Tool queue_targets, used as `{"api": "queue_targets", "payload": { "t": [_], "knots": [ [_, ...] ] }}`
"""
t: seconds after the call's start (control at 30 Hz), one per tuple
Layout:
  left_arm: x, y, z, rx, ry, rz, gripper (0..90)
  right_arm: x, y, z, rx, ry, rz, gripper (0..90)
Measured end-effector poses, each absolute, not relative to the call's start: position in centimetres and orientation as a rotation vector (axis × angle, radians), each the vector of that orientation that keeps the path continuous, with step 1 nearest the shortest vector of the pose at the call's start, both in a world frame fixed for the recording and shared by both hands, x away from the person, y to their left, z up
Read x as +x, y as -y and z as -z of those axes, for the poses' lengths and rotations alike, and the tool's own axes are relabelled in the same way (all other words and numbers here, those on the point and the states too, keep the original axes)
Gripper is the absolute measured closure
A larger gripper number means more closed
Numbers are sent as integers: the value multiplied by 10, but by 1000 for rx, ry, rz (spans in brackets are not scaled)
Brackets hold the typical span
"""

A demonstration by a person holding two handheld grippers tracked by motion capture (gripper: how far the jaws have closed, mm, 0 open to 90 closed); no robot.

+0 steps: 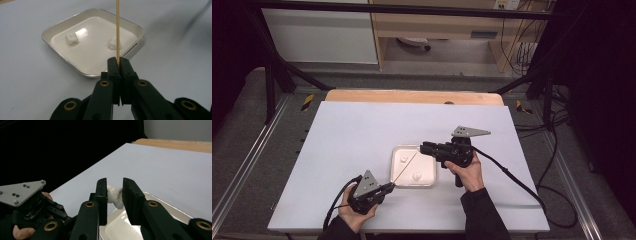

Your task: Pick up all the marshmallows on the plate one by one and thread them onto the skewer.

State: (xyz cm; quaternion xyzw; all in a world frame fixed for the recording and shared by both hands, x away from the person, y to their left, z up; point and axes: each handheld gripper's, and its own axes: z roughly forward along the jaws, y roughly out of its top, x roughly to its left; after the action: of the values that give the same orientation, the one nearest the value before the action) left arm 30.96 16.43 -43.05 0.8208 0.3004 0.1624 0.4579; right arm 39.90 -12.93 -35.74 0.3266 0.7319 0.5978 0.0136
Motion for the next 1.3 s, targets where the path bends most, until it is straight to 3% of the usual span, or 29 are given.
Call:
{"api": "queue_targets", "payload": {
  "t": [1.3],
  "knots": [
    [307,-162,432,2069,-663,-434,891,401,121,368,1028,-2391,-1930,763]
  ]
}}
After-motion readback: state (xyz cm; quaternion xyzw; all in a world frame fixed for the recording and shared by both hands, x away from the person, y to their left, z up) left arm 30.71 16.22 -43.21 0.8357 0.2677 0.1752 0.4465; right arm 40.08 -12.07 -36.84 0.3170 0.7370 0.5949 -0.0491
